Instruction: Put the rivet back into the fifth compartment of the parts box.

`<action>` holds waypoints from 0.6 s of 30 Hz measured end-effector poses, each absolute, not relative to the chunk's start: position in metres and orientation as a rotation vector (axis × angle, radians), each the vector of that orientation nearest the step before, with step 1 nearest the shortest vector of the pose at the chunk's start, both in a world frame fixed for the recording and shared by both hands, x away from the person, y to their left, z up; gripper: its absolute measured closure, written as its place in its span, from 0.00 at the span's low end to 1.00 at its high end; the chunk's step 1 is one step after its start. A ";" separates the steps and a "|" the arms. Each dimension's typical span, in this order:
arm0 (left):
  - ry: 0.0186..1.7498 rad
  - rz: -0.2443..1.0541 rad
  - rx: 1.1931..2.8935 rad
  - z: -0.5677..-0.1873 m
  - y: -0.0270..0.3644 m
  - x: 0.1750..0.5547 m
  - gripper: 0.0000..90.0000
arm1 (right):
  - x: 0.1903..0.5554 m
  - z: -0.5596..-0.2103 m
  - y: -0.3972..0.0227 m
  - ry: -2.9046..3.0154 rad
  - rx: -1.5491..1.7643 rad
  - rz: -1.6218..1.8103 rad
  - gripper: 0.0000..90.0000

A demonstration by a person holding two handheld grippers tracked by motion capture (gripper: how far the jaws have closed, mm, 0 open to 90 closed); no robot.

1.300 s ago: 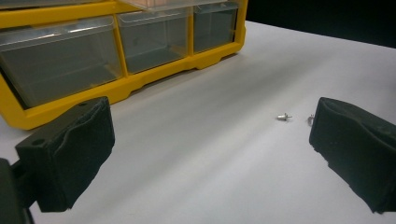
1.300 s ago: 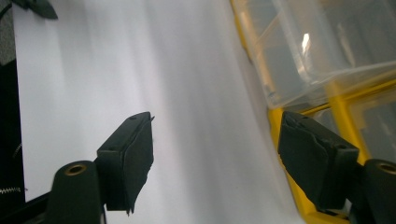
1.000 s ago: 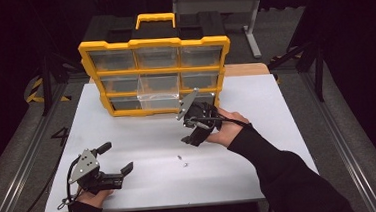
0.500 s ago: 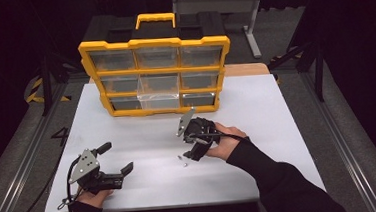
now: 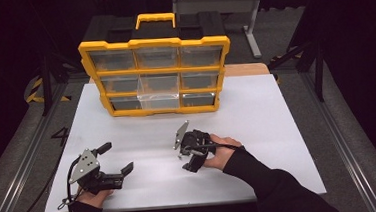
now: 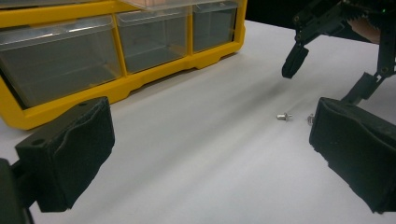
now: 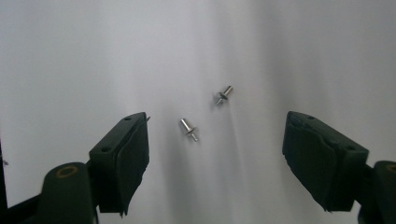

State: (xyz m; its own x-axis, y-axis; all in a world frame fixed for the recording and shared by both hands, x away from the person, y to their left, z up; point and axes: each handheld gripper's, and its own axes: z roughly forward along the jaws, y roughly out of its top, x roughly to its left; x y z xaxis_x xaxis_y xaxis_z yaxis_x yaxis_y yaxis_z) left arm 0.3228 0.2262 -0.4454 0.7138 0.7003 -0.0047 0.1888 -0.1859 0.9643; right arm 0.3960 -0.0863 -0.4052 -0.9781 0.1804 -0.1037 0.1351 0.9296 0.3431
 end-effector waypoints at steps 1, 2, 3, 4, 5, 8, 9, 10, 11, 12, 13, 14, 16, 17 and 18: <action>0.712 0.536 1.733 -0.445 0.226 0.323 0.01 | 0.395 -0.407 -0.086 2.964 0.245 0.502 0.26; 0.711 0.534 1.733 -0.446 0.226 0.323 0.01 | 0.395 -0.410 -0.085 2.967 0.244 0.497 0.26; 0.712 0.534 1.733 -0.446 0.226 0.323 0.01 | 0.394 -0.412 -0.084 2.974 0.240 0.490 0.26; 0.711 0.534 1.734 -0.446 0.226 0.323 0.01 | 0.394 -0.415 -0.083 2.983 0.239 0.479 0.26; 0.708 0.536 1.736 -0.446 0.226 0.323 0.01 | 0.393 -0.416 -0.083 2.987 0.238 0.469 0.26; 0.711 0.535 1.735 -0.446 0.226 0.323 0.01 | 0.393 -0.420 -0.081 3.008 0.230 0.452 0.30; 0.711 0.535 1.735 -0.446 0.226 0.323 0.01 | 0.392 -0.422 -0.080 3.013 0.230 0.452 0.30; 0.711 0.535 1.735 -0.446 0.226 0.323 0.01 | 0.392 -0.423 -0.079 3.018 0.222 0.451 0.31; 0.711 0.534 1.735 -0.446 0.226 0.323 0.01 | 0.392 -0.424 -0.079 3.027 0.223 0.450 0.32; 0.711 0.534 1.735 -0.446 0.226 0.323 0.01 | 0.392 -0.425 -0.078 3.027 0.224 0.451 0.33; 0.711 0.534 1.735 -0.446 0.226 0.323 0.01 | 0.392 -0.426 -0.078 3.026 0.223 0.454 0.36; 0.711 0.534 1.735 -0.446 0.226 0.323 0.01 | 0.392 -0.426 -0.078 3.026 0.223 0.454 0.36; 0.711 0.534 1.734 -0.446 0.226 0.323 0.01 | 0.393 -0.427 -0.078 3.036 0.225 0.451 0.45; 0.711 0.534 1.734 -0.446 0.226 0.323 0.01 | 0.394 -0.427 -0.078 3.043 0.230 0.455 0.50; 0.711 0.535 1.734 -0.446 0.226 0.323 0.01 | 0.394 -0.427 -0.077 3.048 0.226 0.455 0.52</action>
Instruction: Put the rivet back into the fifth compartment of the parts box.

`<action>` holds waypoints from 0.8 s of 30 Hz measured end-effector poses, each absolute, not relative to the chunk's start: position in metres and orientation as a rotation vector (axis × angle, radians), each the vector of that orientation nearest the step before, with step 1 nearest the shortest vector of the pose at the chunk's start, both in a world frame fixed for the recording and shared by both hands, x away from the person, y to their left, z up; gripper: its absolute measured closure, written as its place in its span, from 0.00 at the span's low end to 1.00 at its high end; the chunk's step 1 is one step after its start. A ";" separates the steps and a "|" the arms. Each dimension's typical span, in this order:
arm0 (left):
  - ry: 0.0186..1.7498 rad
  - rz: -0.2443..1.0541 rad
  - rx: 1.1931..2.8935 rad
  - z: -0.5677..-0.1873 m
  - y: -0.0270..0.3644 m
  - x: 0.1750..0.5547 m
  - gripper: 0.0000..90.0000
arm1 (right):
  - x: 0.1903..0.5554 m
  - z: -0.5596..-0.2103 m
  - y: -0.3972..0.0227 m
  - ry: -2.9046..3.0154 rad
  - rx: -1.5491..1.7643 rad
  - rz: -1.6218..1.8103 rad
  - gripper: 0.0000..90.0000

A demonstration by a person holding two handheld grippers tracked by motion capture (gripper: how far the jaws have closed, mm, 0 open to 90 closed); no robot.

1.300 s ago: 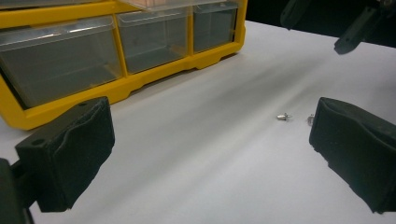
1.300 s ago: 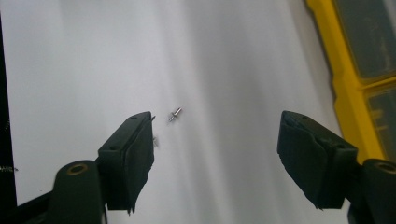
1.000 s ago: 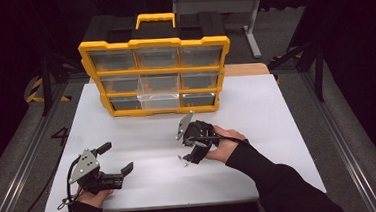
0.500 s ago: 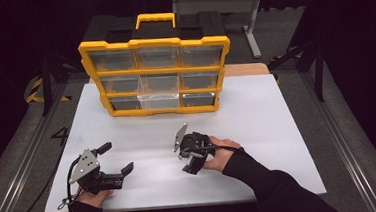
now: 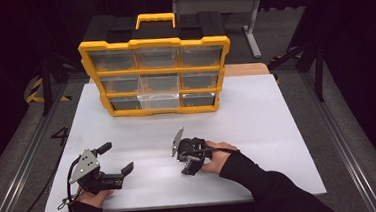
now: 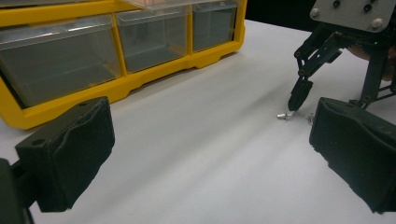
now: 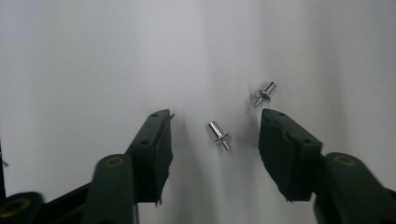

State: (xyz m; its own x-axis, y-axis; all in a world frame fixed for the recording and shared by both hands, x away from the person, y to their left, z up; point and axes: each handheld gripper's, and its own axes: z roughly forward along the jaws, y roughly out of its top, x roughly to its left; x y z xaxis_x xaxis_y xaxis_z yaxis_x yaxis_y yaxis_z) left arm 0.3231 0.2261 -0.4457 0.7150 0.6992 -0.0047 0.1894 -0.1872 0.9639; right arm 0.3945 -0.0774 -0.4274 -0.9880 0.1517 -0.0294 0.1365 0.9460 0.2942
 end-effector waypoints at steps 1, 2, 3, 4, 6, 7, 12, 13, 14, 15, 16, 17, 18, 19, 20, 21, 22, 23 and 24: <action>0.710 0.534 1.735 -0.446 0.226 0.323 0.01 | 0.395 -0.427 -0.077 3.051 0.232 0.456 0.55; 0.710 0.534 1.736 -0.446 0.226 0.323 0.01 | 0.395 -0.427 -0.077 3.063 0.237 0.453 0.60; 0.710 0.534 1.736 -0.446 0.226 0.323 0.01 | 0.395 -0.426 -0.076 3.065 0.241 0.455 0.62; 0.710 0.535 1.736 -0.446 0.226 0.323 0.01 | 0.396 -0.426 -0.076 3.065 0.241 0.454 0.65; 0.711 0.535 1.735 -0.446 0.226 0.323 0.01 | 0.396 -0.426 -0.076 3.070 0.240 0.453 0.73; 0.711 0.535 1.735 -0.446 0.226 0.323 0.01 | 0.396 -0.426 -0.076 3.070 0.240 0.453 0.73; 0.710 0.536 1.736 -0.446 0.226 0.323 0.01 | 0.395 -0.425 -0.075 3.075 0.216 0.443 0.91; 0.710 0.536 1.735 -0.446 0.226 0.323 0.01 | 0.395 -0.425 -0.075 3.077 0.214 0.438 0.91; 0.710 0.536 1.735 -0.446 0.226 0.323 0.01 | 0.395 -0.425 -0.075 3.073 0.214 0.438 0.91; 0.710 0.536 1.735 -0.446 0.226 0.323 0.01 | 0.395 -0.424 -0.075 3.073 0.212 0.432 0.91; 0.711 0.536 1.735 -0.446 0.226 0.323 0.01 | 0.395 -0.424 -0.075 3.072 0.217 0.435 0.91; 0.710 0.536 1.735 -0.446 0.226 0.323 0.01 | 0.395 -0.423 -0.075 3.073 0.220 0.439 0.91; 0.710 0.536 1.735 -0.446 0.226 0.323 0.01 | 0.394 -0.420 -0.075 3.070 0.214 0.443 0.91; 0.711 0.536 1.735 -0.446 0.226 0.323 0.01 | 0.394 -0.418 -0.076 3.069 0.209 0.450 0.91; 0.711 0.536 1.735 -0.446 0.226 0.323 0.01 | 0.393 -0.415 -0.076 3.064 0.212 0.461 0.91; 0.711 0.536 1.735 -0.446 0.226 0.323 0.01 | 0.393 -0.413 -0.076 3.061 0.214 0.469 0.91; 0.710 0.537 1.735 -0.446 0.226 0.323 0.01 | 0.393 -0.409 -0.077 3.060 0.208 0.475 0.91; 0.710 0.538 1.736 -0.446 0.226 0.323 0.01 | 0.393 -0.406 -0.077 3.055 0.209 0.489 0.91; 0.710 0.537 1.737 -0.446 0.226 0.323 0.01 | 0.393 -0.402 -0.078 3.052 0.197 0.507 0.91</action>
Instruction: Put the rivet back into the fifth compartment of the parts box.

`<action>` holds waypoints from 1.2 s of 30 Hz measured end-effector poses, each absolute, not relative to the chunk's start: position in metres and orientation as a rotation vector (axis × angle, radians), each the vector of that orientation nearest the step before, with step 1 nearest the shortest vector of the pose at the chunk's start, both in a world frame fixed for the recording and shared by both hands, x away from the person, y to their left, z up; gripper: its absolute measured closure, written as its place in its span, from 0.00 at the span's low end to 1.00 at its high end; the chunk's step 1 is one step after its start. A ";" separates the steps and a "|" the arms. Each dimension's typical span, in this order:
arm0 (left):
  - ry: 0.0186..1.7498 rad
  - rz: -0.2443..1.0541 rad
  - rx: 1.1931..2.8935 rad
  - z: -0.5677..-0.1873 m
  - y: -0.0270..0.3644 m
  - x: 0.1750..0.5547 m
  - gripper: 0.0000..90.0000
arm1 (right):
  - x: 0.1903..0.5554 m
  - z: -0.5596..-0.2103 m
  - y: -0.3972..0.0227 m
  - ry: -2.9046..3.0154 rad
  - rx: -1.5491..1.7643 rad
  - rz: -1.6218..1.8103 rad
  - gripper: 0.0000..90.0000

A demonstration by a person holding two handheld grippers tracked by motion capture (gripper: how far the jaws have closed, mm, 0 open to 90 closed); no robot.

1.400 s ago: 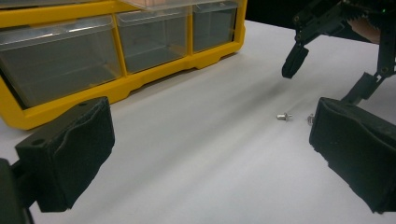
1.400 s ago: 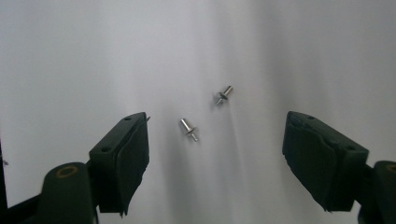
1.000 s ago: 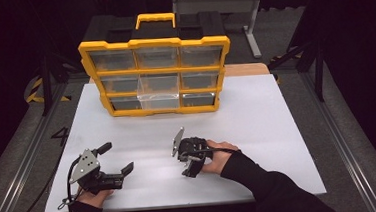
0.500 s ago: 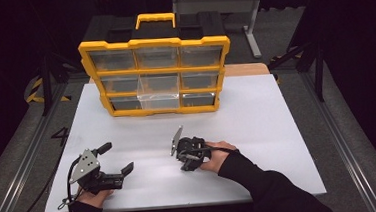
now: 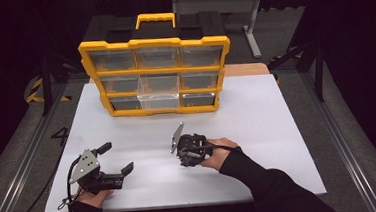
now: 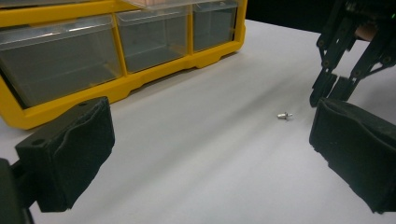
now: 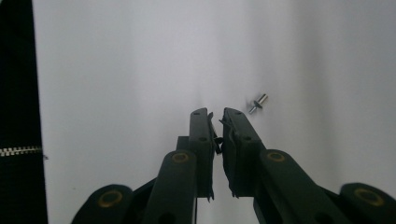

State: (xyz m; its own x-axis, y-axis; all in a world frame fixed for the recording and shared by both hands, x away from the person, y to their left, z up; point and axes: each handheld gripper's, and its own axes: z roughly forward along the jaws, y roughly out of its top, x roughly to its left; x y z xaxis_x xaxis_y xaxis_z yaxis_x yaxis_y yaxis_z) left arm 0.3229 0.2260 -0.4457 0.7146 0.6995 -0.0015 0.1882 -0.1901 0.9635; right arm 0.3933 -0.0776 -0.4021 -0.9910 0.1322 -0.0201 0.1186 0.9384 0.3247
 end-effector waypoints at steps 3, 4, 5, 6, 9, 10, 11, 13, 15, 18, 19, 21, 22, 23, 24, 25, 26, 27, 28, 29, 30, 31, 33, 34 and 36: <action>0.710 0.537 1.737 -0.446 0.226 0.323 0.01 | 0.393 -0.391 -0.079 3.043 0.199 0.527 0.91; 0.711 0.537 1.736 -0.446 0.226 0.323 0.01 | 0.394 -0.386 -0.080 3.041 0.193 0.532 0.91; 0.708 0.538 1.737 -0.446 0.226 0.323 0.01 | 0.394 -0.381 -0.080 3.038 0.194 0.536 0.92; 0.711 0.537 1.735 -0.446 0.226 0.323 0.01 | 0.394 -0.377 -0.081 3.032 0.193 0.541 0.92; 0.711 0.537 1.735 -0.446 0.226 0.323 0.01 | 0.395 -0.365 -0.081 3.018 0.182 0.561 0.92; 0.711 0.537 1.735 -0.446 0.226 0.323 0.01 | 0.395 -0.362 -0.081 3.016 0.183 0.565 0.92; 0.711 0.537 1.735 -0.446 0.226 0.323 0.01 | 0.395 -0.358 -0.081 3.011 0.174 0.571 0.92; 0.711 0.537 1.735 -0.446 0.226 0.323 0.01 | 0.395 -0.353 -0.081 3.010 0.174 0.574 0.92; 0.711 0.536 1.735 -0.446 0.226 0.323 0.01 | 0.395 -0.346 -0.081 3.001 0.167 0.581 0.92; 0.713 0.537 1.734 -0.446 0.226 0.323 0.01 | 0.396 -0.334 -0.080 2.992 0.158 0.590 0.92; 0.713 0.537 1.734 -0.446 0.226 0.323 0.01 | 0.396 -0.330 -0.080 2.990 0.159 0.594 0.92; 0.713 0.537 1.735 -0.446 0.226 0.323 0.01 | 0.398 -0.319 -0.079 2.982 0.158 0.604 0.92; 0.713 0.537 1.734 -0.446 0.226 0.323 0.01 | 0.399 -0.315 -0.079 2.981 0.149 0.606 0.92; 0.713 0.537 1.734 -0.446 0.226 0.323 0.01 | 0.400 -0.311 -0.078 2.978 0.147 0.607 0.92; 0.713 0.537 1.734 -0.446 0.226 0.323 0.01 | 0.400 -0.311 -0.078 2.978 0.147 0.607 0.92; 0.713 0.537 1.735 -0.446 0.226 0.323 0.01 | 0.401 -0.307 -0.078 2.974 0.141 0.606 0.92; 0.714 0.537 1.734 -0.446 0.227 0.323 0.01 | 0.402 -0.301 -0.077 2.972 0.145 0.602 0.92; 0.714 0.537 1.734 -0.446 0.227 0.323 0.01 | 0.404 -0.297 -0.076 2.970 0.143 0.605 0.92; 0.714 0.537 1.734 -0.446 0.227 0.323 0.01 | 0.405 -0.294 -0.076 2.969 0.145 0.603 0.92; 0.714 0.537 1.734 -0.446 0.227 0.323 0.01 | 0.406 -0.291 -0.075 2.966 0.141 0.601 0.92; 0.714 0.537 1.734 -0.446 0.227 0.323 0.01 | 0.407 -0.289 -0.075 2.963 0.153 0.602 0.92; 0.713 0.537 1.734 -0.446 0.227 0.323 0.01 | 0.408 -0.286 -0.074 2.959 0.149 0.604 0.92; 0.712 0.537 1.734 -0.445 0.227 0.323 0.01 | 0.410 -0.281 -0.073 2.955 0.147 0.598 0.92; 0.713 0.537 1.734 -0.445 0.227 0.323 0.01 | 0.411 -0.278 -0.072 2.950 0.151 0.600 0.92; 0.714 0.537 1.734 -0.446 0.227 0.323 0.01 | 0.413 -0.272 -0.071 2.947 0.146 0.607 0.92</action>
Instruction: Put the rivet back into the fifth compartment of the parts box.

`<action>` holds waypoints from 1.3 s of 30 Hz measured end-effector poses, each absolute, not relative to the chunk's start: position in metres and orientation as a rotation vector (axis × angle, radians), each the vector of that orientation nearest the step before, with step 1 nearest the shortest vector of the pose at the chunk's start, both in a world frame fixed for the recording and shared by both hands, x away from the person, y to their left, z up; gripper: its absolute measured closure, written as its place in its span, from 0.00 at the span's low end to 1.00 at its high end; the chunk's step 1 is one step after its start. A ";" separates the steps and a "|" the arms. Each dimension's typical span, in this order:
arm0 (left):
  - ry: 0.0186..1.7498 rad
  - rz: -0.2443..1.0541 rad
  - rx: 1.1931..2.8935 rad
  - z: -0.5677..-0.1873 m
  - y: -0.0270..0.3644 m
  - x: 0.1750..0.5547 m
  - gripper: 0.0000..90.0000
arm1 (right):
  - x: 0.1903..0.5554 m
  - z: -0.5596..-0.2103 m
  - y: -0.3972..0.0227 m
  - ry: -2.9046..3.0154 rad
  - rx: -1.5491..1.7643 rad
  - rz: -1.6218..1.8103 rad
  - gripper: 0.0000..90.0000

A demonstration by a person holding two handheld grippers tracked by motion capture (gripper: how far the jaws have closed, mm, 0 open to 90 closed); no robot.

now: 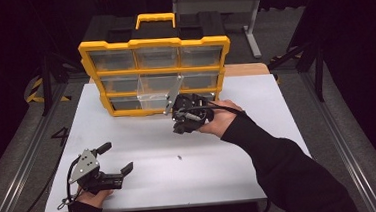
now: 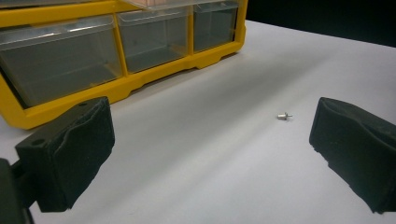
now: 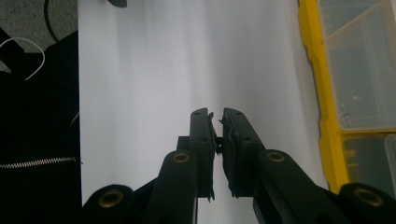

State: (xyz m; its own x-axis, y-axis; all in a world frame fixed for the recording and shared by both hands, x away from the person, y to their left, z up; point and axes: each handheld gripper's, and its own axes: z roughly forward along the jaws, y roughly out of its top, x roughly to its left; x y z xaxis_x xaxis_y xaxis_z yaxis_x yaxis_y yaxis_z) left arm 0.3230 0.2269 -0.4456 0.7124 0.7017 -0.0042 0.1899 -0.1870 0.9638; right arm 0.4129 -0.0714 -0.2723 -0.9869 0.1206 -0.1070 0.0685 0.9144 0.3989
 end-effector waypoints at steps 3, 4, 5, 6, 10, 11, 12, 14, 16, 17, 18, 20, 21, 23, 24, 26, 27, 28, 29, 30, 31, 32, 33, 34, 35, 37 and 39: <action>0.715 0.537 1.734 -0.446 0.227 0.323 0.01 | 0.415 -0.263 -0.070 2.934 0.148 0.622 0.92; 0.714 0.536 1.735 -0.446 0.227 0.323 0.01 | 0.417 -0.260 -0.070 2.930 0.145 0.626 0.92; 0.713 0.536 1.735 -0.446 0.227 0.323 0.01 | 0.418 -0.256 -0.069 2.923 0.141 0.625 0.92; 0.712 0.536 1.736 -0.446 0.227 0.323 0.01 | 0.419 -0.255 -0.069 2.919 0.138 0.627 0.92; 0.712 0.536 1.735 -0.446 0.227 0.323 0.01 | 0.425 -0.243 -0.067 2.902 0.153 0.632 0.92; 0.711 0.536 1.735 -0.446 0.227 0.323 0.01 | 0.427 -0.241 -0.067 2.899 0.153 0.642 0.92; 0.712 0.536 1.735 -0.446 0.227 0.323 0.01 | 0.429 -0.237 -0.067 2.894 0.163 0.644 0.92; 0.712 0.536 1.735 -0.446 0.227 0.323 0.01 | 0.432 -0.232 -0.066 2.886 0.163 0.648 0.92; 0.713 0.537 1.735 -0.446 0.227 0.323 0.01 | 0.437 -0.227 -0.064 2.878 0.164 0.654 0.92; 0.713 0.538 1.730 -0.446 0.227 0.323 0.01 | 0.439 -0.225 -0.064 2.876 0.171 0.653 0.92; 0.713 0.538 1.730 -0.446 0.227 0.323 0.01 | 0.439 -0.225 -0.064 2.876 0.171 0.653 0.92; 0.714 0.538 1.731 -0.446 0.227 0.323 0.01 | 0.448 -0.218 -0.061 2.866 0.176 0.643 0.92; 0.716 0.538 1.731 -0.446 0.227 0.323 0.01 | 0.448 -0.218 -0.061 2.866 0.176 0.643 0.92; 0.716 0.533 1.731 -0.446 0.227 0.324 0.01 | 0.452 -0.215 -0.060 2.859 0.186 0.648 0.92; 0.717 0.533 1.731 -0.446 0.227 0.324 0.01 | 0.454 -0.213 -0.059 2.859 0.188 0.650 0.92; 0.717 0.532 1.729 -0.446 0.228 0.324 0.01 | 0.458 -0.210 -0.058 2.853 0.204 0.649 0.92; 0.717 0.532 1.729 -0.446 0.228 0.323 0.01 | 0.461 -0.208 -0.057 2.853 0.201 0.649 0.92; 0.716 0.532 1.730 -0.446 0.228 0.323 0.01 | 0.463 -0.207 -0.056 2.850 0.199 0.649 0.92; 0.716 0.532 1.730 -0.446 0.228 0.323 0.01 | 0.468 -0.203 -0.054 2.846 0.215 0.651 0.92; 0.715 0.530 1.733 -0.445 0.228 0.323 0.01 | 0.468 -0.203 -0.054 2.846 0.215 0.651 0.92; 0.715 0.530 1.734 -0.445 0.228 0.323 0.01 | 0.472 -0.202 -0.052 2.847 0.202 0.654 0.92; 0.715 0.530 1.734 -0.445 0.228 0.323 0.01 | 0.472 -0.202 -0.052 2.847 0.202 0.654 0.92; 0.716 0.529 1.734 -0.445 0.228 0.323 0.01 | 0.476 -0.201 -0.049 2.848 0.213 0.657 0.92; 0.716 0.529 1.734 -0.445 0.228 0.323 0.01 | 0.476 -0.201 -0.049 2.848 0.213 0.657 0.92; 0.717 0.528 1.735 -0.445 0.228 0.323 0.01 | 0.479 -0.201 -0.048 2.847 0.214 0.646 0.92; 0.716 0.528 1.734 -0.445 0.228 0.323 0.01 | 0.486 -0.202 -0.044 2.846 0.231 0.642 0.92; 0.716 0.528 1.734 -0.445 0.228 0.323 0.01 | 0.490 -0.202 -0.042 2.843 0.228 0.637 0.92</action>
